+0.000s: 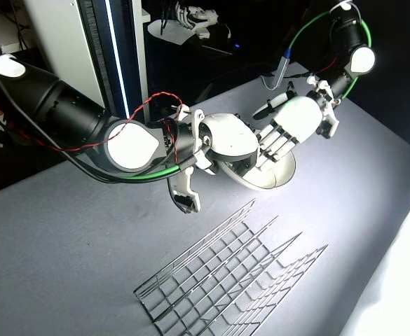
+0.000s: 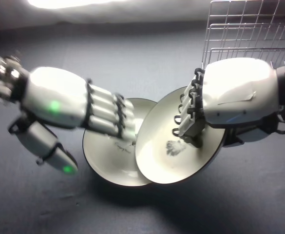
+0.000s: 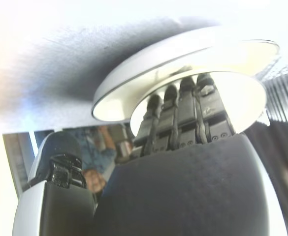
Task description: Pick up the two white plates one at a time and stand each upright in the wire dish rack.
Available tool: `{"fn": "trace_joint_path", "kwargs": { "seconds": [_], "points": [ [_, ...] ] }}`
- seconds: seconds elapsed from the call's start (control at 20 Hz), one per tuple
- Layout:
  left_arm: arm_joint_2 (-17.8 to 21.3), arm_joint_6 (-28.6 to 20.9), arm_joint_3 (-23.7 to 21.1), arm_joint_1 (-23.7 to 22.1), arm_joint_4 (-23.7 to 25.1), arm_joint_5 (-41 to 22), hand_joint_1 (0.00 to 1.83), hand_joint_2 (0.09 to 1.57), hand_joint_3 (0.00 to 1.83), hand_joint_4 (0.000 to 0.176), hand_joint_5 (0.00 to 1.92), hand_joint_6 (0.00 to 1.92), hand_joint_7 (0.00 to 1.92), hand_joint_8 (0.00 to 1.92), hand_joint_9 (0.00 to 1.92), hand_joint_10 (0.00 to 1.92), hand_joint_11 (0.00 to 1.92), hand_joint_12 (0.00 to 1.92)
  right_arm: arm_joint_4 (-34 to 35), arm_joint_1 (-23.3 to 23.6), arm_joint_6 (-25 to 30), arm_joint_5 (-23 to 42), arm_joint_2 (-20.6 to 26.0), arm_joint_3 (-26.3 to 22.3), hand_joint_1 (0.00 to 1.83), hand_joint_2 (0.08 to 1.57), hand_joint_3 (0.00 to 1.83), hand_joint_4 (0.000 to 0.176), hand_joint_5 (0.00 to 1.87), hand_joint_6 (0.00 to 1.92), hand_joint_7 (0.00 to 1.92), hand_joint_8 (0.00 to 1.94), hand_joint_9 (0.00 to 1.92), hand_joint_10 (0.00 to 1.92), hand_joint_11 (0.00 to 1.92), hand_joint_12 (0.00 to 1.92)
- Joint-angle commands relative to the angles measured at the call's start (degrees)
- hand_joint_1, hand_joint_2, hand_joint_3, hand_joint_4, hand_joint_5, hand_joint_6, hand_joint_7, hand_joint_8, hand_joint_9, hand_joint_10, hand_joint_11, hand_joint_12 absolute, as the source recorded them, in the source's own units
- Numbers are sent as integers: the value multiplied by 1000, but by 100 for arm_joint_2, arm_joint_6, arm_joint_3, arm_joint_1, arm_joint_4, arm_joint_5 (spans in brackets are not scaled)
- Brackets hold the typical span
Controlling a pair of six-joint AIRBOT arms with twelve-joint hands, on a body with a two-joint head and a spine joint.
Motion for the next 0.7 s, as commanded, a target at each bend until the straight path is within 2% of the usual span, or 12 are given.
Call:
{"fn": "trace_joint_path", "kwargs": {
  "seconds": [0.0,0.15,0.3,0.35,0.4,0.45,0.55,0.65],
  "points": [
    [126,-59,-58,-113,-553,-178,0,1234,0,0,0,0,0,0,0,0,0,0,266,65,24,398,77,-63,1387,1078,0,0,948,940,1069,752,1052,1052,950,1154],
    [520,-260,-279,-407,-628,-94,0,1234,0,0,0,0,0,0,0,0,0,0,571,171,32,482,286,-376,1387,1074,0,0,970,905,1090,730,1038,1070,961,1176],
    [980,-523,-549,-807,-675,-6,0,1236,0,0,0,0,0,0,0,0,0,0,818,300,43,502,460,-633,1384,1084,0,0,935,974,1063,760,1032,1066,946,1114],
    [1116,-629,-627,-938,-675,33,0,1236,0,0,0,0,0,0,0,0,0,0,898,348,51,502,507,-708,1387,1076,0,0,953,914,1079,728,1058,1060,972,1134],
    [1247,-719,-708,-1062,-675,92,0,1236,0,0,0,0,0,0,0,0,0,0,1006,393,71,500,556,-777,1382,1089,2,0,935,955,1035,787,1025,1116,961,1220],
    [1444,-806,-844,-1226,-674,162,0,1237,0,0,0,0,0,0,0,0,0,0,1137,481,102,492,617,-876,1385,1084,0,0,954,928,1051,763,1037,1097,960,1217],
    [1713,-879,-1015,-1429,-667,198,0,1230,0,0,0,0,0,0,0,0,0,0,1381,599,133,479,692,-997,1380,1100,1,0,903,1022,1006,837,1016,1109,933,1182],
    [1937,-951,-1126,-1525,-636,218,0,1239,1,0,0,0,0,0,0,0,0,0,1557,676,168,441,747,-1082,1371,1086,0,0,938,933,1027,796,1086,1072,971,1232]
  ]
}}
